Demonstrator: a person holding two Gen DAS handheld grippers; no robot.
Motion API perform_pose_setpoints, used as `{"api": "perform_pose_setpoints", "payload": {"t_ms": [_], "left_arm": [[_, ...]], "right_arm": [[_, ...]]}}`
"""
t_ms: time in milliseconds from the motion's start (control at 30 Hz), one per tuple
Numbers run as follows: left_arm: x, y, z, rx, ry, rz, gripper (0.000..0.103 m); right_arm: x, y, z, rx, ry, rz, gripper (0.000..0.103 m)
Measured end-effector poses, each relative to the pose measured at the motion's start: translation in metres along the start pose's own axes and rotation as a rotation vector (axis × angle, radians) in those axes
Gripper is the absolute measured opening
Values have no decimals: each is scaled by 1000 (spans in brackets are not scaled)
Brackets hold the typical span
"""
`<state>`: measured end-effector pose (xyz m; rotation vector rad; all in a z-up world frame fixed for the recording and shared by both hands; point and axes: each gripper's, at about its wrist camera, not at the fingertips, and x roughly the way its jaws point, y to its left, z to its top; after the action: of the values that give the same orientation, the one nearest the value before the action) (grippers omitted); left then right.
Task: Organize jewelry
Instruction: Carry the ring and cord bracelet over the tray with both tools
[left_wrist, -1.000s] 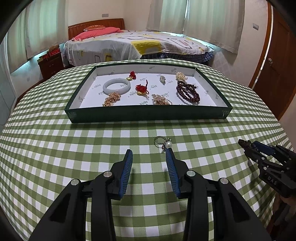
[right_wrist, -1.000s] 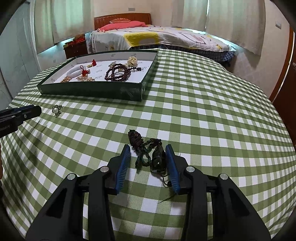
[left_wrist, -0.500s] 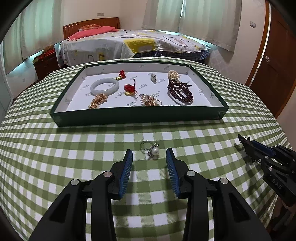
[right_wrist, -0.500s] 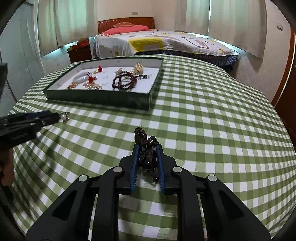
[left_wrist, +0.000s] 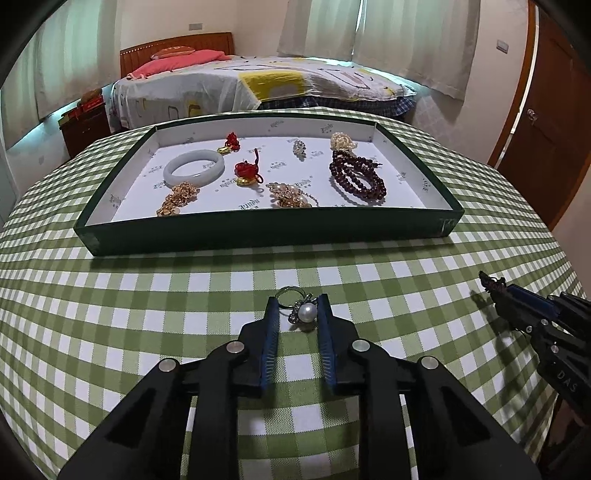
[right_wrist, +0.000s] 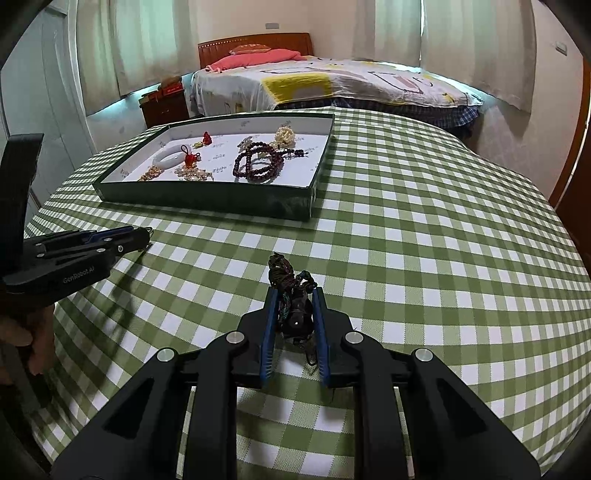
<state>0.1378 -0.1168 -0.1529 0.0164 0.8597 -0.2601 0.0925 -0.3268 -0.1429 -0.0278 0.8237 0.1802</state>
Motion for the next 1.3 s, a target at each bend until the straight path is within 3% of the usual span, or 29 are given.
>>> {"api": "perform_pose_setpoints", "payload": {"t_ms": [400,700,1300], "left_arm": [[-13,0,-3,31,-22,-15,17],[-42,4,7,29,-87,-29,17],[-59,35,76,13,-242,-12,17]], "right_arm": [[-4,6,4,-12,-13,0,19],[-15,20,20,-20,-57,30,19],[2,74,112,-9,-194,149,19]]}}
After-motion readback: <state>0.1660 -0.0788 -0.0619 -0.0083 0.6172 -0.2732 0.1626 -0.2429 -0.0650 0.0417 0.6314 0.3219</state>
